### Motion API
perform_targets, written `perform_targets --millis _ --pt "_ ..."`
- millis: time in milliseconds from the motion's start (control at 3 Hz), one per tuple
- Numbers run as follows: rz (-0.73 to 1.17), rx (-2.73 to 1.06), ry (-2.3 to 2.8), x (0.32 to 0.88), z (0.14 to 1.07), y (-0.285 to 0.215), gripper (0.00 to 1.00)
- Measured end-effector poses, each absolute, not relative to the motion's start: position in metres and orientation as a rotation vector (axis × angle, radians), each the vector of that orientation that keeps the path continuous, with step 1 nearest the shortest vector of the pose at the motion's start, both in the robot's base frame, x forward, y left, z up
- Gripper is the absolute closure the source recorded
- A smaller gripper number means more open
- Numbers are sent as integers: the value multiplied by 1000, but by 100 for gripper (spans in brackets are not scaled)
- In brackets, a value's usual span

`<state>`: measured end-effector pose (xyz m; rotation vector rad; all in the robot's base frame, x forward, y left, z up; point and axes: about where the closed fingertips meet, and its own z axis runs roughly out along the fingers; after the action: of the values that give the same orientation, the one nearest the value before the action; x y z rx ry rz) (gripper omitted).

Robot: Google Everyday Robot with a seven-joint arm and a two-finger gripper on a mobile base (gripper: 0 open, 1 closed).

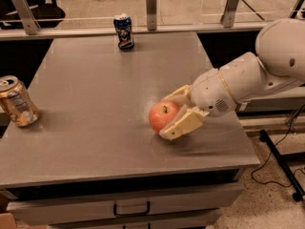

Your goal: Move apple near pepsi can

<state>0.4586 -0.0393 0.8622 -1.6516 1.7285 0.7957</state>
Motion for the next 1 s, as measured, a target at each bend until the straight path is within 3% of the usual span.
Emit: perform_targets --millis 333,1000 --pt "783 -1651 1718 461 869 -39 100" --pt "677 -1581 1724 478 882 -50 100"
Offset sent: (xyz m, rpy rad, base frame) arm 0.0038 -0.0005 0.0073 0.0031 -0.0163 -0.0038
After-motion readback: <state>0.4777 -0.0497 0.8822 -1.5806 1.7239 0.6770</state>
